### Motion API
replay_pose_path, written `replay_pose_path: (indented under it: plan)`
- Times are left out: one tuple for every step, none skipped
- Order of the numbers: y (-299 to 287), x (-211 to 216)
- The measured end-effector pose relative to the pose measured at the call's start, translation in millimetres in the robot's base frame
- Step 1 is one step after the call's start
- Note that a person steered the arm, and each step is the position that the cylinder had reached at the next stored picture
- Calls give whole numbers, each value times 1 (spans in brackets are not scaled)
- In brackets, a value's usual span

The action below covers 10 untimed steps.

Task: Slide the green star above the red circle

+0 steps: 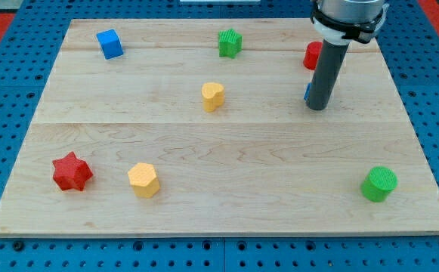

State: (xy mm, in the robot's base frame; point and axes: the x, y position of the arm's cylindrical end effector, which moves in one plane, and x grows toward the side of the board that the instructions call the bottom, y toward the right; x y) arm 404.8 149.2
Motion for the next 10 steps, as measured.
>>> replay_pose_path:
  plan:
    - [-12,-14]
    - [-56,-41]
    - [-100,-75]
    - [-136,-88]
    - [-139,-123]
    - [-180,-132]
    - [-158,-147]
    - [-127,-153]
    - [-151,-165]
    - [-151,-172]
